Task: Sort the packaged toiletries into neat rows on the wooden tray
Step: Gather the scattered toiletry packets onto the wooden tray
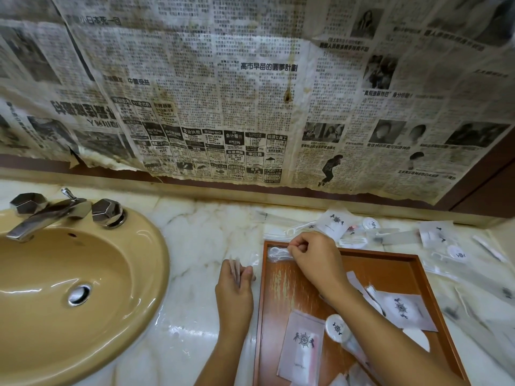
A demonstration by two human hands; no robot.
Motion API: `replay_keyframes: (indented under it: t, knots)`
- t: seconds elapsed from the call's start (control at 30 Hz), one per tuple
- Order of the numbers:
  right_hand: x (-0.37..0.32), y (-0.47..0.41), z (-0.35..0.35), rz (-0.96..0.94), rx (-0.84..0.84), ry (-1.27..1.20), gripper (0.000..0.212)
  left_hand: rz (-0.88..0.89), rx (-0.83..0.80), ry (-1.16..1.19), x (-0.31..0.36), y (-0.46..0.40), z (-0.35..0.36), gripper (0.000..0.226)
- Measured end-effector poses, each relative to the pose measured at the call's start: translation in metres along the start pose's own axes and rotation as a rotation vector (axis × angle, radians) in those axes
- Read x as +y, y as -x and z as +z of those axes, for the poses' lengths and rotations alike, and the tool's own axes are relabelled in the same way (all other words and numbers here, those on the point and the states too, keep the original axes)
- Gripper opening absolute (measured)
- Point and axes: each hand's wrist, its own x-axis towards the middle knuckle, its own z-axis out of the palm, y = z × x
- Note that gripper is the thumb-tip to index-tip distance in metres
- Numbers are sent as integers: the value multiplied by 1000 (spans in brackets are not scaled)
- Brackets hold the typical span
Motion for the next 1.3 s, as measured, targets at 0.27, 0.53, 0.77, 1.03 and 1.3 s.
replay_keyframes:
  t: [0.27,0.53,0.77,1.03,1.3]
  knots:
    - [-24,22,-7,56,-85,-502,11,21,-74,115,34,-18,8,34]
    - [-27,26,-7,139,5,-672,12,63,-228,123,47,-18,16,31]
    - [-24,27,-8,171,15,-698,14,41,-334,80,47,-21,20,36]
    - [-17,16,-23,97,199,-362,7,-91,-303,-13,38,-31,-1,28]
    - [-9,13,7,-238,237,275,7,-647,-355,260,25,-42,-27,39]
